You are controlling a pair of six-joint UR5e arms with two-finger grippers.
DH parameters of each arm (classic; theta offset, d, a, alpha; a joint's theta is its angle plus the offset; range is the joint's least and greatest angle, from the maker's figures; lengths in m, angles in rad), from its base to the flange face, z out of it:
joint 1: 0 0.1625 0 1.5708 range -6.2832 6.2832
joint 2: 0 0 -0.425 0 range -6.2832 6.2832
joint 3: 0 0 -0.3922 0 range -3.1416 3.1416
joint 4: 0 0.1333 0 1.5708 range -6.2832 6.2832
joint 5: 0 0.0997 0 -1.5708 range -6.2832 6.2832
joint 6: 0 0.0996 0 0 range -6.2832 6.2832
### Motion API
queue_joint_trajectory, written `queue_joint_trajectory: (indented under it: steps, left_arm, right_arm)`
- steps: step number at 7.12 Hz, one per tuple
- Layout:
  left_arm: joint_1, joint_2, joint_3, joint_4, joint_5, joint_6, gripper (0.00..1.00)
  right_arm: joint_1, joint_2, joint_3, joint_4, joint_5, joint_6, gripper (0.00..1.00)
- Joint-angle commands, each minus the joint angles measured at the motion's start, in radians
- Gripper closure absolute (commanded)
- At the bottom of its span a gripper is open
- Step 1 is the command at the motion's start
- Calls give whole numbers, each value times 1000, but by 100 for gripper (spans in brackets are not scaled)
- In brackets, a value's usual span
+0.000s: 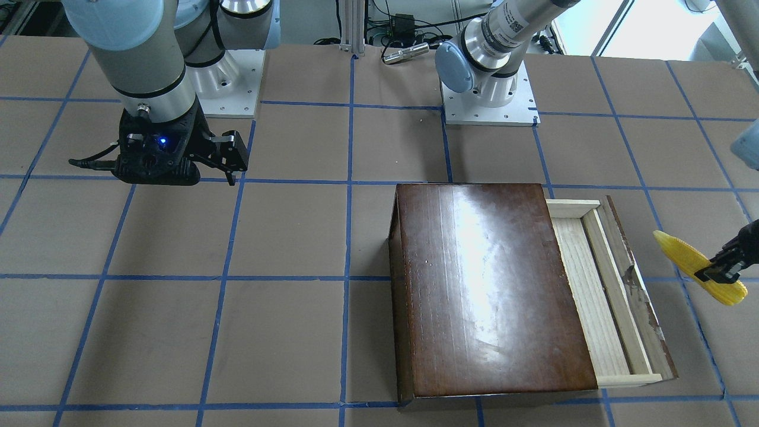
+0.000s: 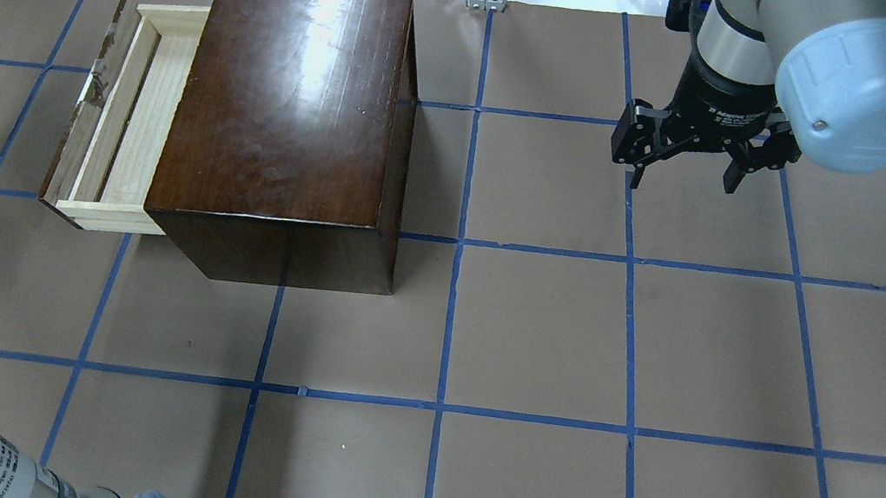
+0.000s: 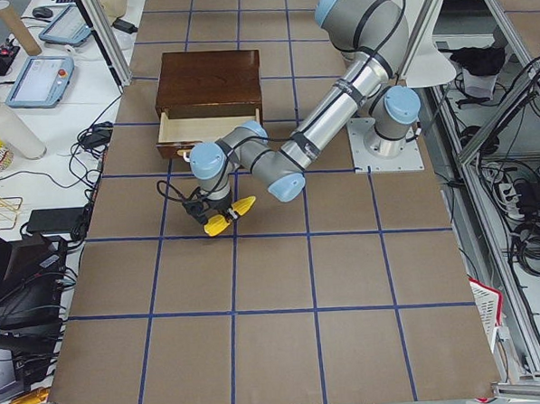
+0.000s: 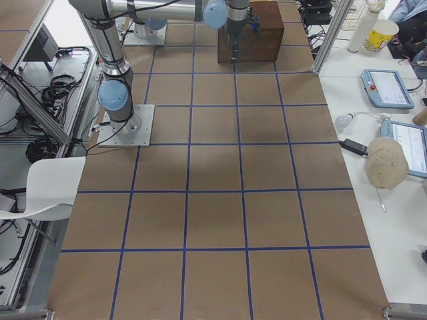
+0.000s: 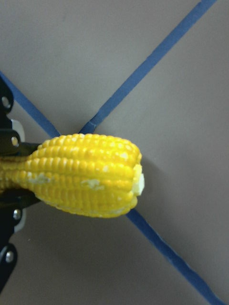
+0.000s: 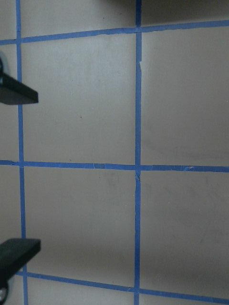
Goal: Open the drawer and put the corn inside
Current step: 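Carry the corn with the left gripper over the open drawer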
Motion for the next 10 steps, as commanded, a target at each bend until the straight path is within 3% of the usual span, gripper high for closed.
queue_joint_trajectory:
  steps: [1, 4, 8, 10]
  left_arm:
    - [-47, 52, 148, -188, 2, 84, 100]
    - [-182, 91, 267, -359, 25, 158, 100]
    - [-435, 84, 252, -371, 67, 158, 100]
    - [-443, 76, 215, -356, 67, 178, 100]
  right_arm:
    - [0, 0, 0, 1, 1, 0, 0]
    - [0, 0, 0, 0, 3, 0, 0]
    - [0, 0, 0, 1, 3, 0, 0]
    - [0, -1, 0, 1, 3, 0, 0]
